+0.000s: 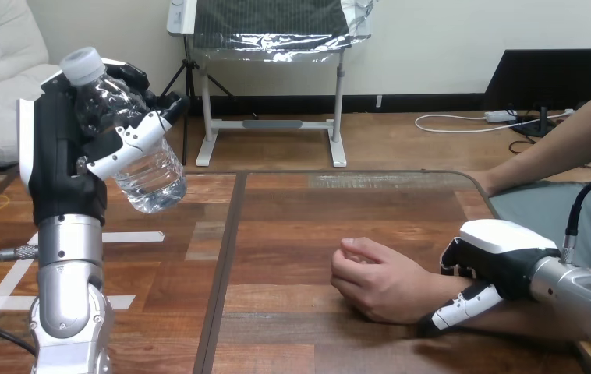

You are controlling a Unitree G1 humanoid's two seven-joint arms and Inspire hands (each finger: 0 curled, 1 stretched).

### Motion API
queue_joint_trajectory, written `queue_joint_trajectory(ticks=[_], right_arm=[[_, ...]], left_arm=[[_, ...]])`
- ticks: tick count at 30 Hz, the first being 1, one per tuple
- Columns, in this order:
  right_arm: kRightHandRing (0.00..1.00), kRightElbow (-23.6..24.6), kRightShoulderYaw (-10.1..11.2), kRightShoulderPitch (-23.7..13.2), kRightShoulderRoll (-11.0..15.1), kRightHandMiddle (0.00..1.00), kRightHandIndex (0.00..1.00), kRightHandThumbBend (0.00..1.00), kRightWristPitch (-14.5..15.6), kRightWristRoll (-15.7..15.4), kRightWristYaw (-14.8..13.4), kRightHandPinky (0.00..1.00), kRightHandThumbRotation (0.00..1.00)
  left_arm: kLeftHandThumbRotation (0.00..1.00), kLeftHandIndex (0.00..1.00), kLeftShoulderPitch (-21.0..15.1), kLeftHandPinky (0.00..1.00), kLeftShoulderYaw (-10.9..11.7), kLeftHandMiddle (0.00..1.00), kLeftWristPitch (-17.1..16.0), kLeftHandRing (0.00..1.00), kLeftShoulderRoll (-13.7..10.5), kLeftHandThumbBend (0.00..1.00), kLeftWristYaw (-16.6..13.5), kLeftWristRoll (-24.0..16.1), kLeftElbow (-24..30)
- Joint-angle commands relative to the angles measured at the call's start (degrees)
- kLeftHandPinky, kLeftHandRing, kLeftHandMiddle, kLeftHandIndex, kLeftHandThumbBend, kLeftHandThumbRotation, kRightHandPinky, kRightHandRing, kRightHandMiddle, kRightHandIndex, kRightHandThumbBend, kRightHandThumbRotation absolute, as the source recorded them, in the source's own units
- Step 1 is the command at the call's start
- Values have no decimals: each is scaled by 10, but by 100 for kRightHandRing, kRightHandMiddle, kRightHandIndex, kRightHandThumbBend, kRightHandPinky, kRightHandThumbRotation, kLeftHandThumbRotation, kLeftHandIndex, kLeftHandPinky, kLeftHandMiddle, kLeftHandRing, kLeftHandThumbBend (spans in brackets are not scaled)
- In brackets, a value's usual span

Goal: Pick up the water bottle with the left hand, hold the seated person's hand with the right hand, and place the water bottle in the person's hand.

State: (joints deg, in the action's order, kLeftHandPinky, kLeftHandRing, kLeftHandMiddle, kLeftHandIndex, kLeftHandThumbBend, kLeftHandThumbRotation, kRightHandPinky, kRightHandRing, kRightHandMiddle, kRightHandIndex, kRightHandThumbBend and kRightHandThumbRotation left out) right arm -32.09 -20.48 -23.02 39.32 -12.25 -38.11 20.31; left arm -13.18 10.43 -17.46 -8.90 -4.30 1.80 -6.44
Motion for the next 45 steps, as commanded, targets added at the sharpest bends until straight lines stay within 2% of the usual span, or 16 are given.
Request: queue_joint_trajectory(ticks=[1,5,9,22,32,37,45], right_arm=[[44,-10,-25,24,-23,50,52,100,6,12,38,36,57],[47,-3,-23,22,-23,54,55,100,15,17,64,40,54],[50,1,-21,21,-23,57,58,100,19,21,78,43,47],[45,8,-28,14,-24,53,59,100,39,23,120,38,24],[46,18,-33,10,-23,54,62,100,59,25,160,39,17],[48,20,-34,10,-22,55,64,99,61,23,166,40,14],[47,26,-36,13,-21,55,65,97,63,12,156,40,7]], left_arm=[[0,40,-23,25,4,38,-9,32,-2,68,-2,1,31],[0,40,-24,25,6,38,-15,32,-3,68,0,2,23],[0,40,-24,26,6,38,-14,32,-4,68,-1,1,23],[0,40,-23,25,5,38,-8,32,-1,69,-4,0,34],[0,40,-24,25,6,38,-12,32,-2,69,-4,-1,31],[0,40,-23,25,5,38,-8,32,-2,69,-5,-4,34],[0,40,-23,25,6,38,-6,32,-2,68,-5,-1,34]])
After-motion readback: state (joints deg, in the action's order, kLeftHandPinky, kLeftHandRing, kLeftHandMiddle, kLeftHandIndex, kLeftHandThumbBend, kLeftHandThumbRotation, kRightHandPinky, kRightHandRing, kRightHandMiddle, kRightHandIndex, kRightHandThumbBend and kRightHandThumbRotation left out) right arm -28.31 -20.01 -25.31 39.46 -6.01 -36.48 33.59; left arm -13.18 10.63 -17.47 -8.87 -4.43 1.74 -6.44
